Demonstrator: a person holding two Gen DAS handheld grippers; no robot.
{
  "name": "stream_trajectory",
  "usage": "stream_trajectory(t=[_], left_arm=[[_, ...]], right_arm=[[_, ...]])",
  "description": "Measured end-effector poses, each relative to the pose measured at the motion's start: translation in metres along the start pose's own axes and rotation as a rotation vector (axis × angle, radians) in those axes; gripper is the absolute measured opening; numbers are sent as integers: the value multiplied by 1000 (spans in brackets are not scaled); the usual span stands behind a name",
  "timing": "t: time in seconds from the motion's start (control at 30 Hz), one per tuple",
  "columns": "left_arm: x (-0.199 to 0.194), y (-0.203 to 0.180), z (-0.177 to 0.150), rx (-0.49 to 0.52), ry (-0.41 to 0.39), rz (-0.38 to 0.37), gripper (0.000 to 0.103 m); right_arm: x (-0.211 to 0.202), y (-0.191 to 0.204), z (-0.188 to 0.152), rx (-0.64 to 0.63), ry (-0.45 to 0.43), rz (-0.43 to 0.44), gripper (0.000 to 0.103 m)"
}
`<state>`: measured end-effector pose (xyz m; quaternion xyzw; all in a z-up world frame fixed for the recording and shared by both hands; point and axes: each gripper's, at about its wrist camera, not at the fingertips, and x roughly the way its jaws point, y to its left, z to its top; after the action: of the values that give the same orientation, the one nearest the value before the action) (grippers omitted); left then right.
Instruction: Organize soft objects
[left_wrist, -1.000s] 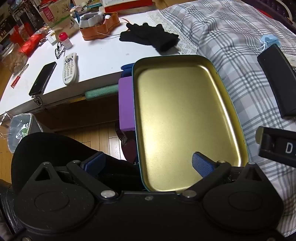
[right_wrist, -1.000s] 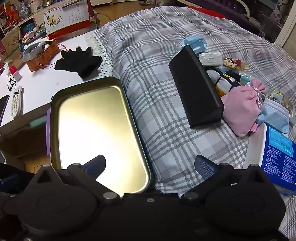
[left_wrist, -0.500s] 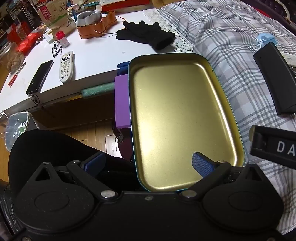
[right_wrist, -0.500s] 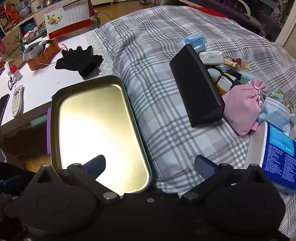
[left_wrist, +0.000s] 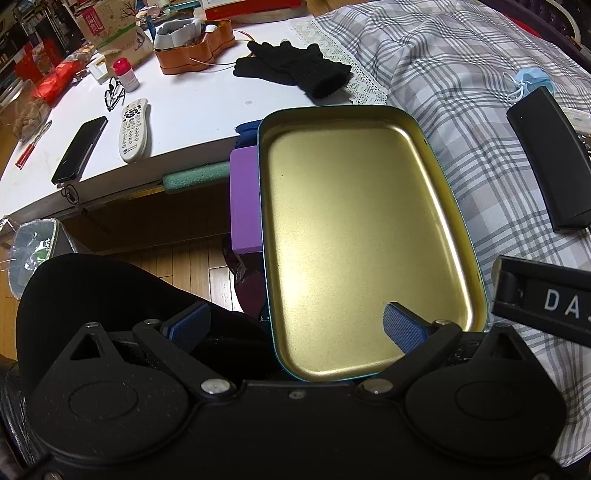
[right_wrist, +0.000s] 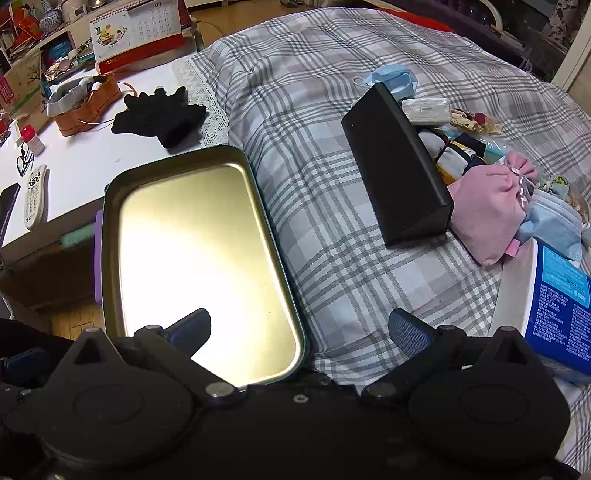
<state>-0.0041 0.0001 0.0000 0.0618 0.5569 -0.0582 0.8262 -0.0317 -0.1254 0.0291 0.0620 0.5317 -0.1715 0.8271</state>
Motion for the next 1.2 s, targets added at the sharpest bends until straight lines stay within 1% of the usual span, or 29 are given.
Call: stream_trajectory(t=[0.53,1.2], left_arm=[[-2,-2,4,0,1,-2,98],[-1,-2,-2,0,-4,1,98]], right_arm=[[-1,0,-1,0,0,0,103],[-1,0,-3,3,3,3,103]])
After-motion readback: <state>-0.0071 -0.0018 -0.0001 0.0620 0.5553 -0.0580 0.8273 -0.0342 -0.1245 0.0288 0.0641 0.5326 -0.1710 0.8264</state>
